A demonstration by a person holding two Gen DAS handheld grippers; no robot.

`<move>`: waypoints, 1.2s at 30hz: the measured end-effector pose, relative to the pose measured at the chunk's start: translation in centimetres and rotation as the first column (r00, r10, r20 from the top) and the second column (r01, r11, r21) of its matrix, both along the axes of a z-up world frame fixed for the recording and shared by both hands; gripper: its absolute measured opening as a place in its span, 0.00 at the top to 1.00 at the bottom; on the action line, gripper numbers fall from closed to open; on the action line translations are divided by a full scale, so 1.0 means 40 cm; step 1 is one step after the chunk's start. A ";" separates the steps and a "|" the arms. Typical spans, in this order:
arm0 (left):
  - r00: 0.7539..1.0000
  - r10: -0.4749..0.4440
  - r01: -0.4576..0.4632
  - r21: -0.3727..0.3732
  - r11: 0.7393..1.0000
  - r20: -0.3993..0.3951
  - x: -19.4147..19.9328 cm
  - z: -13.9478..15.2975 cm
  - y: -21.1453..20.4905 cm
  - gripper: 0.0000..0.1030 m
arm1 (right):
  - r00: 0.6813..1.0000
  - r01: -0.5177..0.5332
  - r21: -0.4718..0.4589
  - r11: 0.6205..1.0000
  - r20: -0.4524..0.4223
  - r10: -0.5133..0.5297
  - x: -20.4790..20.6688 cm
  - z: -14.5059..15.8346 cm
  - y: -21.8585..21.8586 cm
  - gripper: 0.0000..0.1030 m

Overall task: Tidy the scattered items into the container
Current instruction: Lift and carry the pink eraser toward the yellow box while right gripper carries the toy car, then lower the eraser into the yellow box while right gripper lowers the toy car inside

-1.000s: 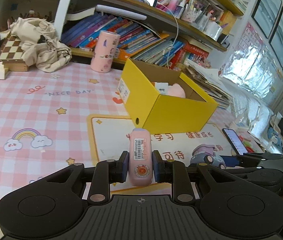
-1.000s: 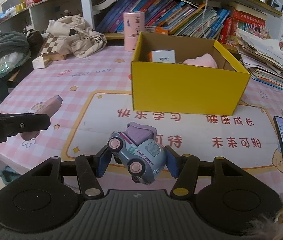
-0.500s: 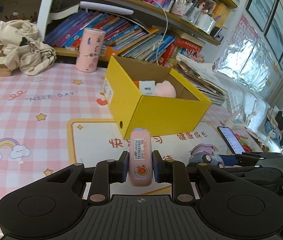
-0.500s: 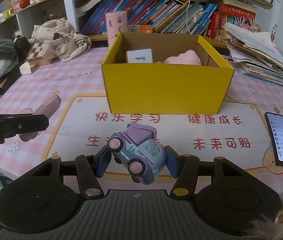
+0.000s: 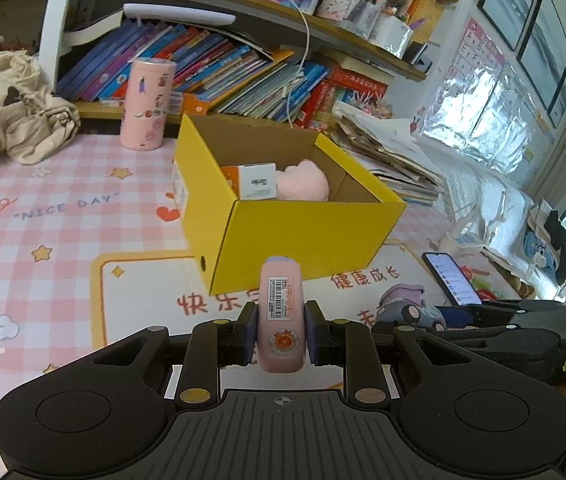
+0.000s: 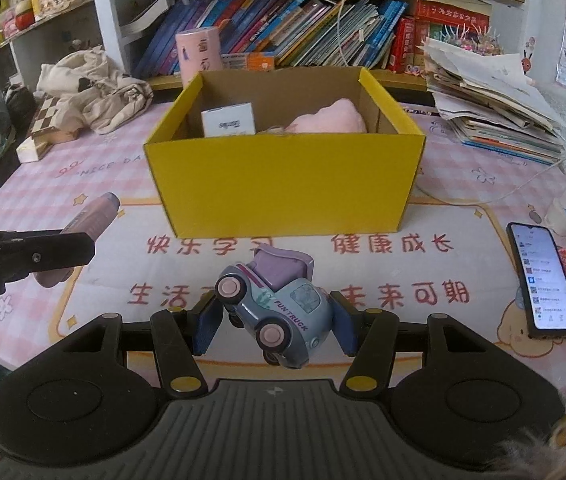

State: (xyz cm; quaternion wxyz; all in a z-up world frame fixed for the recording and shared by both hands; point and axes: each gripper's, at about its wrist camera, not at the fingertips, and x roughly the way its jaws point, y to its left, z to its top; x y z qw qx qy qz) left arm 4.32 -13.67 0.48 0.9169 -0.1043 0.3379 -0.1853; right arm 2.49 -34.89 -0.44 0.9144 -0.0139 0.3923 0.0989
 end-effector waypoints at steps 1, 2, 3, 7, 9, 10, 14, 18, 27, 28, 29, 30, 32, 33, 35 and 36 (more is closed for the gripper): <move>1.000 0.001 -0.001 0.001 1.000 0.000 0.005 0.000 -0.004 0.78 | 1.000 -0.001 0.000 1.000 0.000 0.001 0.006 0.000 -0.005 0.47; 1.000 0.003 -0.003 0.001 1.000 -0.001 0.010 0.000 -0.008 0.78 | 1.000 -0.002 0.000 1.000 -0.002 0.002 0.012 0.000 -0.009 0.47; 1.000 0.005 -0.005 0.000 1.000 -0.003 0.015 -0.001 -0.012 0.78 | 1.000 -0.004 0.000 1.000 -0.003 0.004 0.019 0.000 -0.013 0.47; 1.000 0.013 -0.013 -0.003 1.000 -0.007 0.037 -0.003 -0.030 0.78 | 1.000 -0.013 -0.003 1.000 -0.007 0.012 0.046 0.001 -0.033 0.47; 1.000 0.015 -0.015 -0.002 1.000 -0.006 0.048 -0.003 -0.041 0.78 | 1.000 -0.014 -0.004 1.000 -0.005 0.014 0.059 0.001 -0.045 0.47; 1.000 0.016 -0.016 -0.001 1.000 -0.004 0.054 -0.002 -0.047 0.78 | 1.000 -0.014 -0.003 1.000 0.001 0.014 0.066 0.004 -0.051 0.47; 1.000 0.016 -0.017 0.010 1.000 0.020 0.077 0.009 -0.074 0.78 | 0.999 -0.018 -0.003 1.000 0.043 0.018 0.092 0.021 -0.077 0.47; 0.999 0.022 -0.023 0.023 0.999 0.043 0.100 0.022 -0.102 0.78 | 0.995 -0.038 0.001 0.999 0.098 0.038 0.122 0.044 -0.097 0.47; 0.995 0.066 -0.070 0.046 0.996 0.076 0.165 0.047 -0.150 0.78 | 0.980 -0.100 0.024 0.995 0.175 0.095 0.211 0.083 -0.141 0.47; 0.994 0.072 -0.076 0.050 0.996 0.079 0.173 0.050 -0.154 0.78 | 0.979 -0.108 0.027 0.994 0.179 0.101 0.222 0.086 -0.144 0.47; 0.994 0.078 -0.082 0.055 0.995 0.082 0.179 0.051 -0.159 0.78 | 0.977 -0.116 0.029 0.993 0.183 0.108 0.233 0.088 -0.147 0.47; 0.993 0.083 -0.088 0.062 0.994 0.085 0.186 0.053 -0.163 0.78 | 0.975 -0.125 0.032 0.992 0.187 0.116 0.245 0.091 -0.150 0.47; 0.992 0.095 -0.102 0.076 0.992 0.086 0.200 0.053 -0.169 0.78 | 0.972 -0.141 0.036 0.989 0.196 0.132 0.269 0.097 -0.154 0.47; 0.991 0.102 -0.109 0.081 0.991 0.084 0.208 0.053 -0.171 0.78 | 0.970 -0.150 0.038 0.988 0.200 0.139 0.281 0.099 -0.155 0.47; 0.991 0.116 -0.122 0.092 0.988 0.074 0.226 0.050 -0.173 0.78 | 0.966 -0.171 0.043 0.984 0.204 0.159 0.309 0.104 -0.156 0.47; 0.990 0.124 -0.130 0.093 0.987 0.068 0.236 0.048 -0.172 0.78 | 0.964 -0.181 0.045 0.983 0.206 0.168 0.320 0.106 -0.157 0.47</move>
